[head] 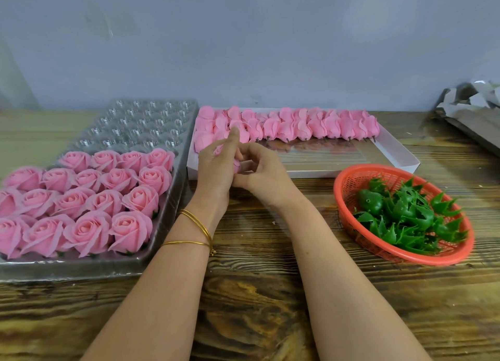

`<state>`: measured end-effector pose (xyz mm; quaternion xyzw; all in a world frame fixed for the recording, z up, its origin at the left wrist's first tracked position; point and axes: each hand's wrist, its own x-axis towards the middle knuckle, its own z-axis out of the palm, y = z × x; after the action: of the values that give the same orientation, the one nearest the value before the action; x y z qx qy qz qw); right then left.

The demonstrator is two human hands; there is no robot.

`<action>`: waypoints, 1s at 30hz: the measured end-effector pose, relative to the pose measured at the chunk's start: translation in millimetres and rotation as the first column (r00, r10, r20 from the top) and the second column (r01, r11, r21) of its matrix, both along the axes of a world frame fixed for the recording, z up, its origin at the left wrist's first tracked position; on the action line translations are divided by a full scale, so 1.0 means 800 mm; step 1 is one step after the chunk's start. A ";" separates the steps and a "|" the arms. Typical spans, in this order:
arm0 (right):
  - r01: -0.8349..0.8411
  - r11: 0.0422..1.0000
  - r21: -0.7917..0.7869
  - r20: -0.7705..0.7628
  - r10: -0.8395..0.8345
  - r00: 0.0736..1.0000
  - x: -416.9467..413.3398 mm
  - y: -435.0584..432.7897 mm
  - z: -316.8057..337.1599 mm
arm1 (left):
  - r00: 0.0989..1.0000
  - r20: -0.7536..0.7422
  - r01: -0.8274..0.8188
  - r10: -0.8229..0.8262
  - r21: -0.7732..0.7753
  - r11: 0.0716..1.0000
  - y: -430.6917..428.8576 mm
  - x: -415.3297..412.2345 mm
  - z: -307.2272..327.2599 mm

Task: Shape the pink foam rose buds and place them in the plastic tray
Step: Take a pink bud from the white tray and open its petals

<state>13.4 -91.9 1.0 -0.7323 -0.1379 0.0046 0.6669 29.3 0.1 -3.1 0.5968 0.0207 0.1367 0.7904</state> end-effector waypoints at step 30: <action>0.025 0.999 -0.021 0.011 -0.025 1.000 0.003 -0.005 -0.002 | 0.998 0.048 0.034 -0.039 0.095 0.995 0.002 -0.003 -0.004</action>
<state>15.8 -95.8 -0.9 -0.7409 -0.1323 -0.0062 0.6585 27.1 1.6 -6.0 0.6299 -0.0163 0.1379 0.7642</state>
